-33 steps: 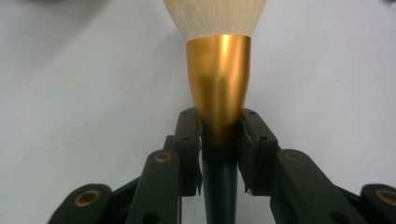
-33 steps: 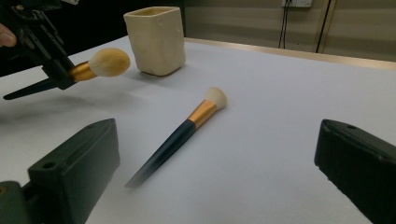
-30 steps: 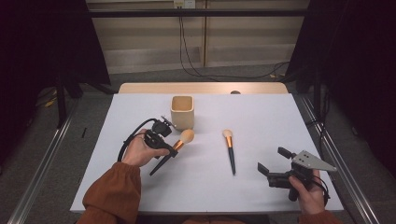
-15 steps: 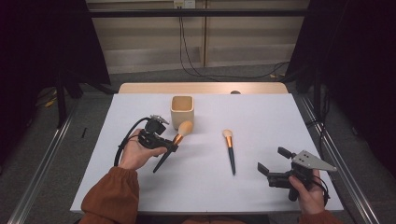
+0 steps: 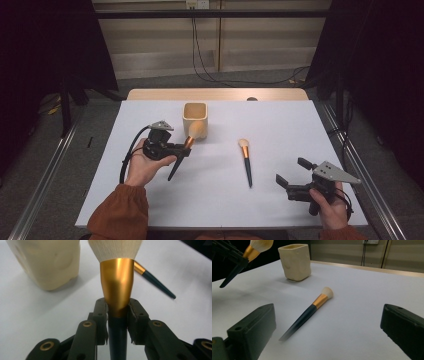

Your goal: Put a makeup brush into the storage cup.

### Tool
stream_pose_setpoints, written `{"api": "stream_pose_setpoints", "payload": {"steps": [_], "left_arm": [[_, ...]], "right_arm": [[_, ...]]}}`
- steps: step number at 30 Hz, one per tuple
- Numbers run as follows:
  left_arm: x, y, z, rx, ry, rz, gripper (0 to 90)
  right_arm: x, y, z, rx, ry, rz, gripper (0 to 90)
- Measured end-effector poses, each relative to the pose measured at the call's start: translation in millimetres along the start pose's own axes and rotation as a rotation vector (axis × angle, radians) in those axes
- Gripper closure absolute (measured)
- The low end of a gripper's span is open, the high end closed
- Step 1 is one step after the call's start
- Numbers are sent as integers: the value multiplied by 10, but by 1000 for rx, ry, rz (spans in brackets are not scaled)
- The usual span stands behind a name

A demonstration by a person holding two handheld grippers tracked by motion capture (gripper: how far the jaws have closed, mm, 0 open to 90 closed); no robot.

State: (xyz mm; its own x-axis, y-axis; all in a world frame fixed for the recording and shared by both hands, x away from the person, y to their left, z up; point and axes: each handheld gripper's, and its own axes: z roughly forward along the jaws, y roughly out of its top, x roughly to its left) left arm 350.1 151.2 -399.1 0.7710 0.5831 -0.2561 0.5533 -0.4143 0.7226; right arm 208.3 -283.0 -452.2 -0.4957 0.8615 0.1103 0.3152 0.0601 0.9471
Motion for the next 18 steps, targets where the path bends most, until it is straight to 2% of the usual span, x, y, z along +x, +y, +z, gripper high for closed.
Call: {"api": "stream_pose_setpoints", "payload": {"steps": [1,2,5,9,10,11,18], "left_arm": [[0,0,0,0,0,0,713],[3,-6,-13,-31,-5,-16,713],[1,-13,-35,-75,-7,-19,714],[-21,-20,-53,-138,9,-4,714],[-21,-20,-53,-138,9,-4,713],[-30,-22,-52,-159,13,15,713],[-47,-15,-45,-225,24,43,713]], "right_arm": [[0,0,0,0,0,0,0],[0,1,-1,1,-2,3,0],[-1,0,0,-2,0,-2,0],[1,1,-1,0,0,2,0],[1,0,-1,-1,-1,2,0],[-3,1,-1,-2,0,-2,0],[-1,1,-3,-3,1,-1,0]]}}
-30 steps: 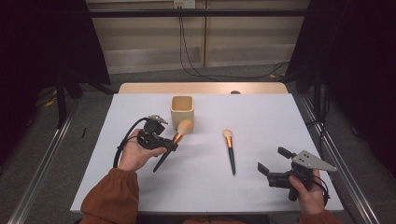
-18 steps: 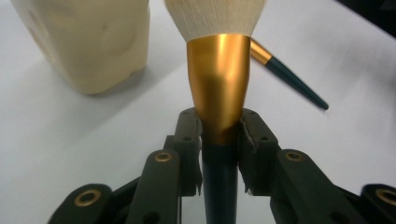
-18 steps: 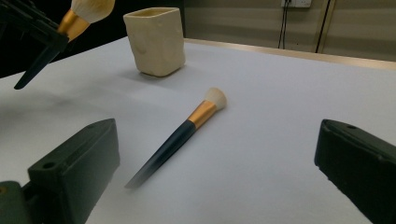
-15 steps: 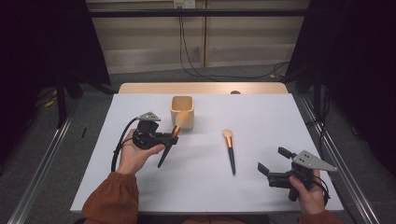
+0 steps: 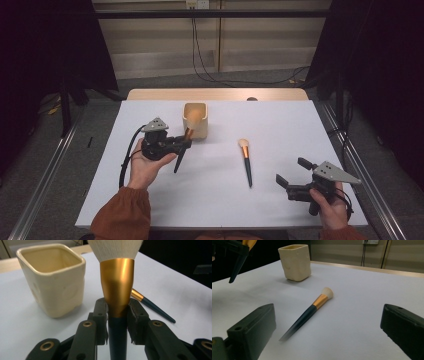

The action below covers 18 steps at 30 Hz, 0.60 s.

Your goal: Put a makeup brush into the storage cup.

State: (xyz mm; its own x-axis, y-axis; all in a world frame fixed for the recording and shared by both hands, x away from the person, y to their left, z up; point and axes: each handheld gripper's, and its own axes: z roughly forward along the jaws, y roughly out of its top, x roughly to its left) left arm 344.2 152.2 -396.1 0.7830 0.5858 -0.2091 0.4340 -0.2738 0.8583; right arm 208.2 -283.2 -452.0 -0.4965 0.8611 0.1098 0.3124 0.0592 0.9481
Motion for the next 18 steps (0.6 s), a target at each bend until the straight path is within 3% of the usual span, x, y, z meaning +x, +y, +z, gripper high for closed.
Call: {"api": "stream_pose_setpoints", "payload": {"steps": [9,18], "left_arm": [[20,29,0,-65,11,-10,713],[59,72,-7,-140,35,18,713]], "right_arm": [[0,1,1,-1,0,1,0],[1,0,3,-2,1,1,0]]}}
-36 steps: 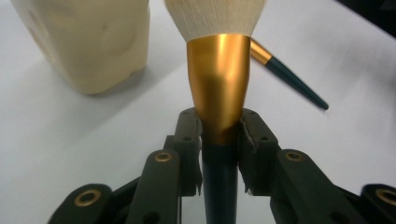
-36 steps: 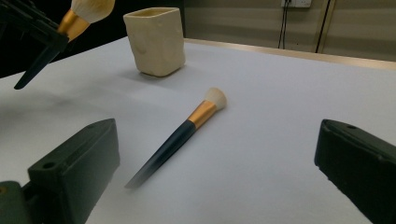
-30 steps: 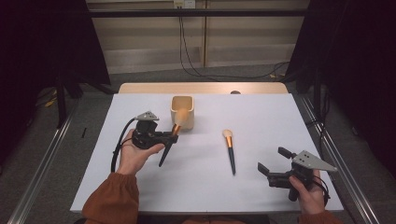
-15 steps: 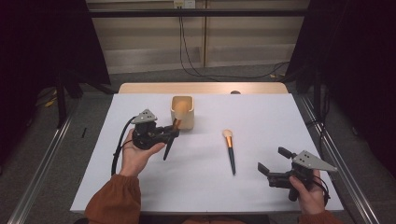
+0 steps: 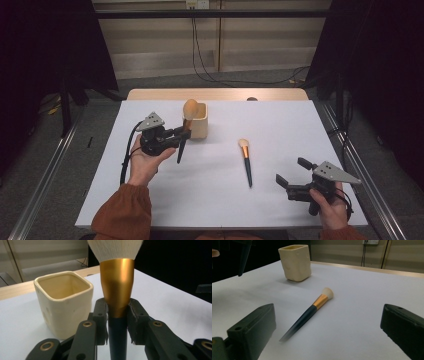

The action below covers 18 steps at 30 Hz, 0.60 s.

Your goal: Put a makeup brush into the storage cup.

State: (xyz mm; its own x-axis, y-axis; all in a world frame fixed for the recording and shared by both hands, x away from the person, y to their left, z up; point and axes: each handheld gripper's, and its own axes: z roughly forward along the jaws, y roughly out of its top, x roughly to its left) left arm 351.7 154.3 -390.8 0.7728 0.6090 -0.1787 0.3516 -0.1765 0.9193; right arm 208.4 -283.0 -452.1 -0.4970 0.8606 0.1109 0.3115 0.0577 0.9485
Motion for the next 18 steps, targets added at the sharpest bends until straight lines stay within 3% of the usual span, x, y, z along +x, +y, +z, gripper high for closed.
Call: {"api": "stream_pose_setpoints", "payload": {"steps": [11,18], "left_arm": [[0,145,32,-52,-9,35,713],[25,269,19,-82,7,42,713]], "right_arm": [[1,0,1,-3,2,1,0],[2,1,3,-6,2,-1,0]]}}
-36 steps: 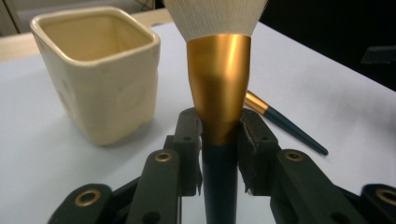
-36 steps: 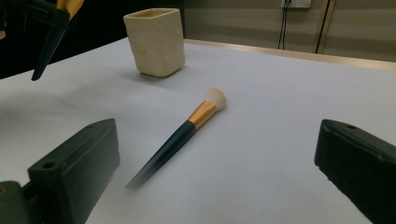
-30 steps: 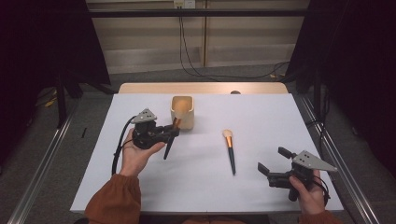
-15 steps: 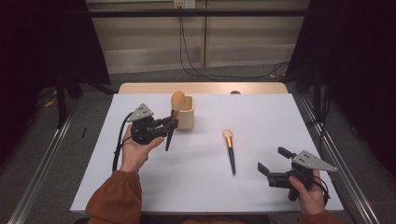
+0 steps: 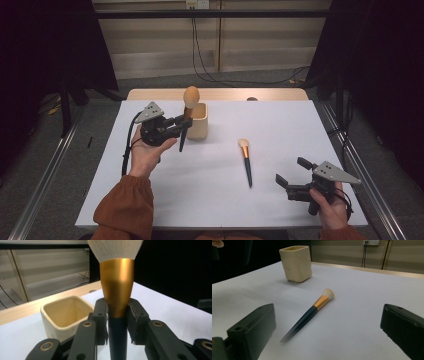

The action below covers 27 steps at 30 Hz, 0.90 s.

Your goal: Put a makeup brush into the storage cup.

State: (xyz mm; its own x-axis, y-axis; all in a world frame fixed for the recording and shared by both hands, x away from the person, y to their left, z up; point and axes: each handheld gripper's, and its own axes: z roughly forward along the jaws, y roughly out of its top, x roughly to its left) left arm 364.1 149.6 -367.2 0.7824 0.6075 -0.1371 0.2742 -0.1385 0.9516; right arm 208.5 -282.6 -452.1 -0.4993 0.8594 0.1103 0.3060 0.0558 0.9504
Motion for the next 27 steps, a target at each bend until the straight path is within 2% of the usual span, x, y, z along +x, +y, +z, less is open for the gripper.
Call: {"api": "stream_pose_setpoints", "payload": {"steps": [13,27], "left_arm": [[70,219,67,-36,29,19,713],[175,309,152,-61,68,15,713]], "right_arm": [[-4,-2,0,1,-3,5,0],[-10,-7,-1,-3,-5,6,0]]}}
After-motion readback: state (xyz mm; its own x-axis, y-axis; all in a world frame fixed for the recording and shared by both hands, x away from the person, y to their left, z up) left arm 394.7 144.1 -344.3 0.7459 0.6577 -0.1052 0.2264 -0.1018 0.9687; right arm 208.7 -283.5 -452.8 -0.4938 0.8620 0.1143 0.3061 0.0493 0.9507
